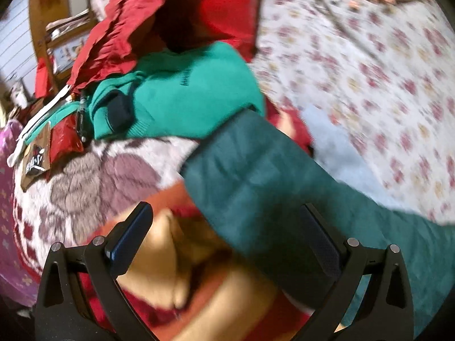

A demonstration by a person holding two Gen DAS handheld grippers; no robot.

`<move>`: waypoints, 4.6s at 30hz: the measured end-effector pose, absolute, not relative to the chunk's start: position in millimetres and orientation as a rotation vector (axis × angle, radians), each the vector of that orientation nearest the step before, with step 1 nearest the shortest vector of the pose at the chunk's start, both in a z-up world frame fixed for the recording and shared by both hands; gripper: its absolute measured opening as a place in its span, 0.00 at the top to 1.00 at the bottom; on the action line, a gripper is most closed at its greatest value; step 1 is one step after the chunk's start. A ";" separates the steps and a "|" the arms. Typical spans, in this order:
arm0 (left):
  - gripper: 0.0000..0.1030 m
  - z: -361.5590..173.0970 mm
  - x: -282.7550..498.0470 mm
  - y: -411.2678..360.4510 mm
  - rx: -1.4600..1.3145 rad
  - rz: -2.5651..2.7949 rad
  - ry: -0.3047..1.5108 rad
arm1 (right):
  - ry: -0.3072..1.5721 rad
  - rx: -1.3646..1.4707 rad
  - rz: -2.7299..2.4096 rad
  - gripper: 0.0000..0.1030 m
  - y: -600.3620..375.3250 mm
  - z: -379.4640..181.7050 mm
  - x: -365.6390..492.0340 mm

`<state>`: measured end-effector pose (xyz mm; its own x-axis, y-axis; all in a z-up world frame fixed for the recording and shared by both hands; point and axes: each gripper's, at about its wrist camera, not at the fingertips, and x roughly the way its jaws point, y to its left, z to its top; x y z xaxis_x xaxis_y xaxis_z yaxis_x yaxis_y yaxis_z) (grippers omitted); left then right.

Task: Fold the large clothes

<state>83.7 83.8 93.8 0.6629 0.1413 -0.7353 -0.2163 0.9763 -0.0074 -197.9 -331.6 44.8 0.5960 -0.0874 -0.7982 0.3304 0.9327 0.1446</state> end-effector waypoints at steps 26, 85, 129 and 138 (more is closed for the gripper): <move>0.89 152.6 16.0 24.1 -0.076 -0.152 0.742 | 0.909 0.333 -0.202 0.00 -326.0 43.5 -204.5; 0.35 139.3 -168.4 -226.0 0.132 -0.739 0.879 | 0.835 0.494 -0.367 0.00 -459.5 68.7 -300.4; 0.33 118.4 -99.9 -147.1 0.068 -0.476 0.838 | 0.685 0.302 -0.235 0.82 -417.9 104.5 -231.3; 0.33 96.4 -92.6 -178.8 0.121 -0.482 0.884 | 0.681 0.329 -0.367 0.84 -472.1 101.5 -255.6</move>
